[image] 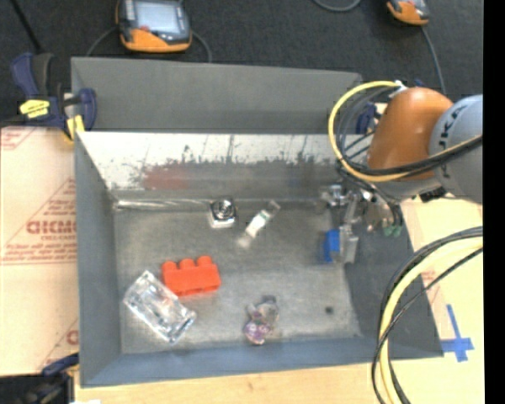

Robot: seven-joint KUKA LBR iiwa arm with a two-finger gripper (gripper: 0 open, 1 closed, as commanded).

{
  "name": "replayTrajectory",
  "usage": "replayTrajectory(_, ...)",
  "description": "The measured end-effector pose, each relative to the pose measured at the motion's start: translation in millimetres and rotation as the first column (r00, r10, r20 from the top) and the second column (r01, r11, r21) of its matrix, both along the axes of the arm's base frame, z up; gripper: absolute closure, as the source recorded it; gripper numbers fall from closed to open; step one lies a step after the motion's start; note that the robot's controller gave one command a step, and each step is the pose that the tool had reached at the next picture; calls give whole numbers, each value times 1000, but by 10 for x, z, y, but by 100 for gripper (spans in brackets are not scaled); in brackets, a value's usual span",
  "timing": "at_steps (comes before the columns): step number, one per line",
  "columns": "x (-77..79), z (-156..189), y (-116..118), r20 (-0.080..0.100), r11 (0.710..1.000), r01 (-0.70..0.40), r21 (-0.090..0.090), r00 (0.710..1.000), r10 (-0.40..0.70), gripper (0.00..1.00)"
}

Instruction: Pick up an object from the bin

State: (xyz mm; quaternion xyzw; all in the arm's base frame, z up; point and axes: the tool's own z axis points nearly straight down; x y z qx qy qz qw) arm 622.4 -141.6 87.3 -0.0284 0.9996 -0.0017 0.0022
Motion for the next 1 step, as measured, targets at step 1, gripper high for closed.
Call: replayTrajectory(1, 2, 52, 11, 3, 1000, -3, -1, 1000, 3, 100)
